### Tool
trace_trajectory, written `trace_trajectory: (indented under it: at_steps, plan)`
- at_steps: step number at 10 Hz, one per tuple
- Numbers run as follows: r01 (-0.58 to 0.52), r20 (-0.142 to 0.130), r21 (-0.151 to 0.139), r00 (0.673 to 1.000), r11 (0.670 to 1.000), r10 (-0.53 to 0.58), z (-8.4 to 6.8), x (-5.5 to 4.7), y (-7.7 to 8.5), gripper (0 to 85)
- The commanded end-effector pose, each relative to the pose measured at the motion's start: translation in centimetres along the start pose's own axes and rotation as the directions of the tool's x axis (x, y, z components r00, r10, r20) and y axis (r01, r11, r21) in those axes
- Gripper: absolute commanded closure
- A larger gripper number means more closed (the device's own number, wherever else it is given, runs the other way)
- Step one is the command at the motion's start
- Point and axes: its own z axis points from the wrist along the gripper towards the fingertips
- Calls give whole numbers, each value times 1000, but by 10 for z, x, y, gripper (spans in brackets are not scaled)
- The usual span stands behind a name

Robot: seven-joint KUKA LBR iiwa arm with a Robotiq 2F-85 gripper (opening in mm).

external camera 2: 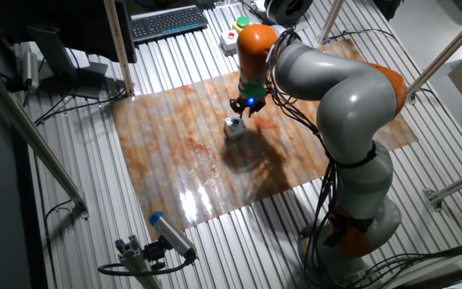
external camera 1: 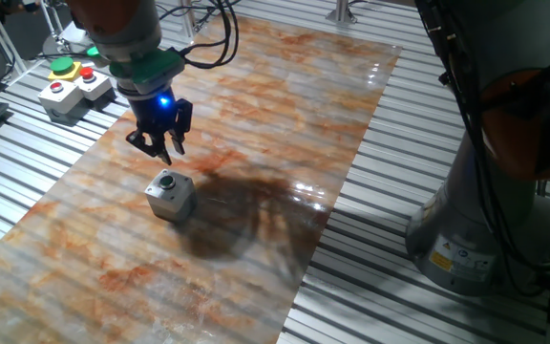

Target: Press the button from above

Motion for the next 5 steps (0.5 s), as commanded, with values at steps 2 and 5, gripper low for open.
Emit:
trace_trajectory:
  at_steps: [2,5]
  plan:
    - [-3,-2,-3,1000,1000,3,-1,-2,5,510]
    - [-11,0,5,1000,1000,11,1,-1,12,510]
